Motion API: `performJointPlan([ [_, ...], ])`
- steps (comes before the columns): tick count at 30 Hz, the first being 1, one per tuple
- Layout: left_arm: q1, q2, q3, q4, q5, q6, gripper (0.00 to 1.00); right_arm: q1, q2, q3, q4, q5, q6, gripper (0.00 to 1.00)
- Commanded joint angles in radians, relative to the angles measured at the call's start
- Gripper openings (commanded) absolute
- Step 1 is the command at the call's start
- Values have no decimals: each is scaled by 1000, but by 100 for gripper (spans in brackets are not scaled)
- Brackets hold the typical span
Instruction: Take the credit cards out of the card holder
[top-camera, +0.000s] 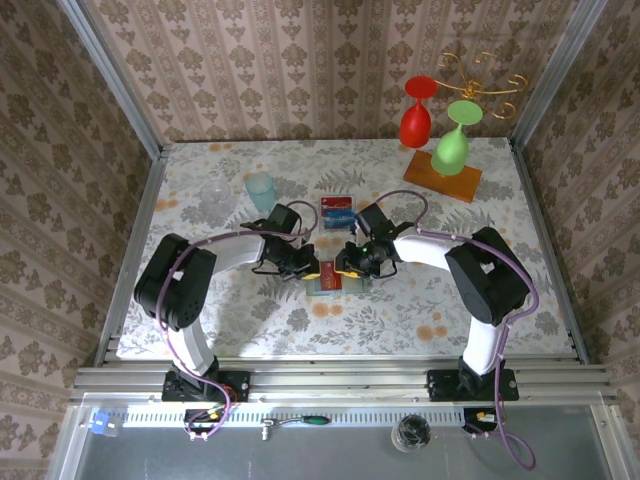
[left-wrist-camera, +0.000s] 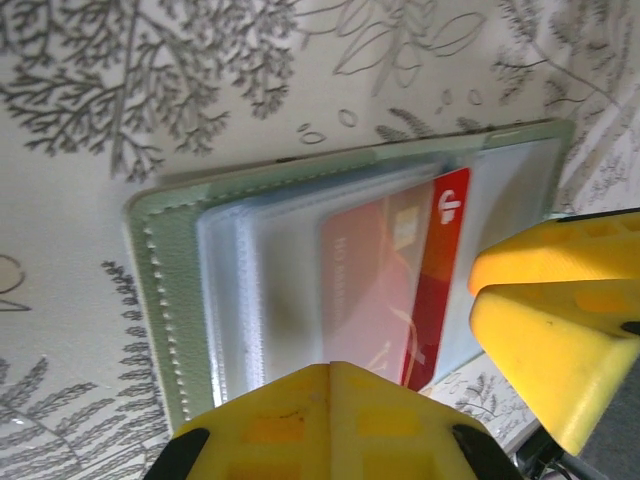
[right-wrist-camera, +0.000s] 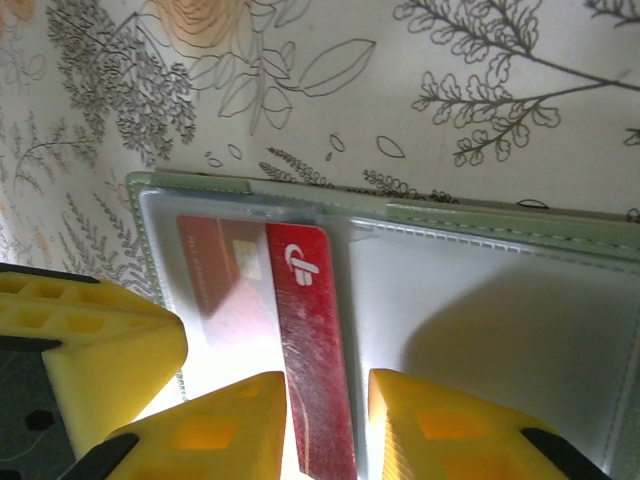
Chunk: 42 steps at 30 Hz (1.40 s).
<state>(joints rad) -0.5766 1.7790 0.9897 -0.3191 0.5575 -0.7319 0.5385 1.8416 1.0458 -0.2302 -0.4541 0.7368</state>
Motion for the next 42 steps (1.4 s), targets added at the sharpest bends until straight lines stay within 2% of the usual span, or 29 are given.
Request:
performJointPlan([
  [1,-8,18,17,-54,-21,21,0,-9,31,-8,20,-31,2,28],
  [13,-7,49,34,-87,-30,25,0,-16,51,-39,123,-123,42,23],
  [28,-9,74,49,-100,-31,34,0,-17,18,-62,156,-150,48,17],
  [34,-10,67,46,-101,-34,33,0,-18,-1,-85,163,-136,49,12],
  [42,-10,45,39,-107,-44,32,0,-65,-62,-138,146,-99,31,10],
])
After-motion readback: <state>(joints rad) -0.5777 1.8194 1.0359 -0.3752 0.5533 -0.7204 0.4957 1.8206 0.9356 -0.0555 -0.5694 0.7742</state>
